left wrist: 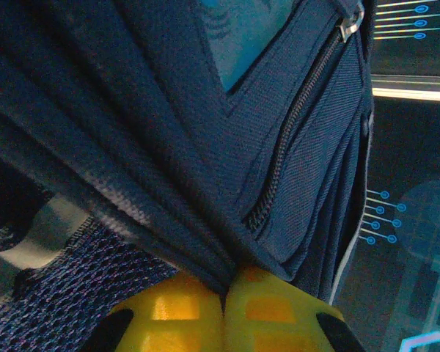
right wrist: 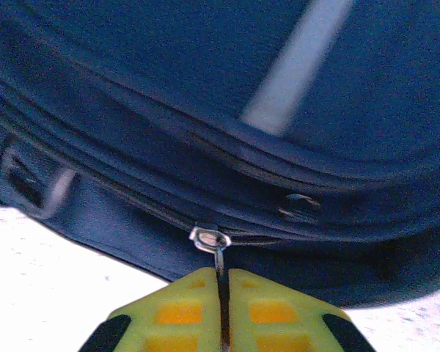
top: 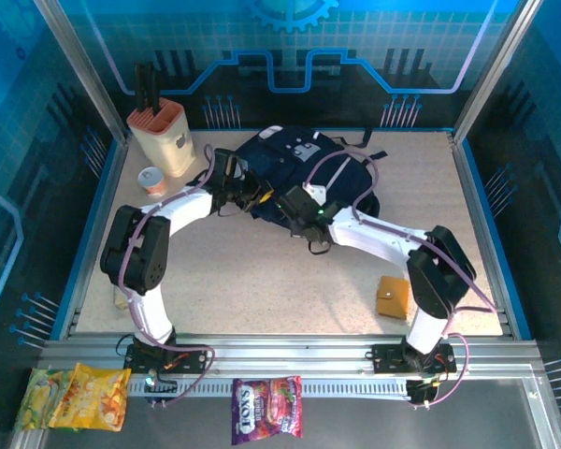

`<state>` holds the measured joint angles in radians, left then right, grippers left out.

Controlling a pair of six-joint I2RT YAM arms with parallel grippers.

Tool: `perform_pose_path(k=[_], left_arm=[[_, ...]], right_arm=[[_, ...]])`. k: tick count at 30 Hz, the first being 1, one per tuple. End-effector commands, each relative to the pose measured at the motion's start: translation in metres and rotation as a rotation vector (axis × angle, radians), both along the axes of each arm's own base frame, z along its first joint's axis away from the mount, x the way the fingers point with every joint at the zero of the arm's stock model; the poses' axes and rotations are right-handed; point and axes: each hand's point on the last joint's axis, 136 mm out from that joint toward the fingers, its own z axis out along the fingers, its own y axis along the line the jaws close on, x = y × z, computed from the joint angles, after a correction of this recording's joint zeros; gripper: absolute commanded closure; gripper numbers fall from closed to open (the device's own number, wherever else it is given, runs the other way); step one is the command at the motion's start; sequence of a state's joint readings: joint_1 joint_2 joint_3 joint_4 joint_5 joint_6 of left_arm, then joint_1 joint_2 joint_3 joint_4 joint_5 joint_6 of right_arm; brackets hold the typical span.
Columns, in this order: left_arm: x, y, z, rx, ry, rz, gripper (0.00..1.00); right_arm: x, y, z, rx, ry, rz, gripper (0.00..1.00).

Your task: Pack the student bag

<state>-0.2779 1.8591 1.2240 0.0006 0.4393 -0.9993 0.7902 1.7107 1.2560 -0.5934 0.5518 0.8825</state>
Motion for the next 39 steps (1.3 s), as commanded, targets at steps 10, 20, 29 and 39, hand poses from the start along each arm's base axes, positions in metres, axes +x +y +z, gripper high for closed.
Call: perform_pose_path(k=[10,20,29,39], left_arm=[[0.03,0.003,0.01,0.059,-0.093,-0.043,1.0],[0.047,0.026,0.024,0.185,-0.136,-0.022,0.66],[-0.004,0.077,0.034,0.152,-0.081,0.134,0.36],[-0.048,0.068,0.016,-0.052,0.039,0.189,0.46]], right_arm=[[-0.01,-0.123,0.01,-0.133,-0.019,-0.128,0.99],[0.011,-0.024,0.029,-0.005,-0.077,0.313,1.0],[0.005,0.086,0.03,0.217,-0.046,0.541,1.0],[0.0,0.15,0.037,0.356,-0.035,0.65,1.0]])
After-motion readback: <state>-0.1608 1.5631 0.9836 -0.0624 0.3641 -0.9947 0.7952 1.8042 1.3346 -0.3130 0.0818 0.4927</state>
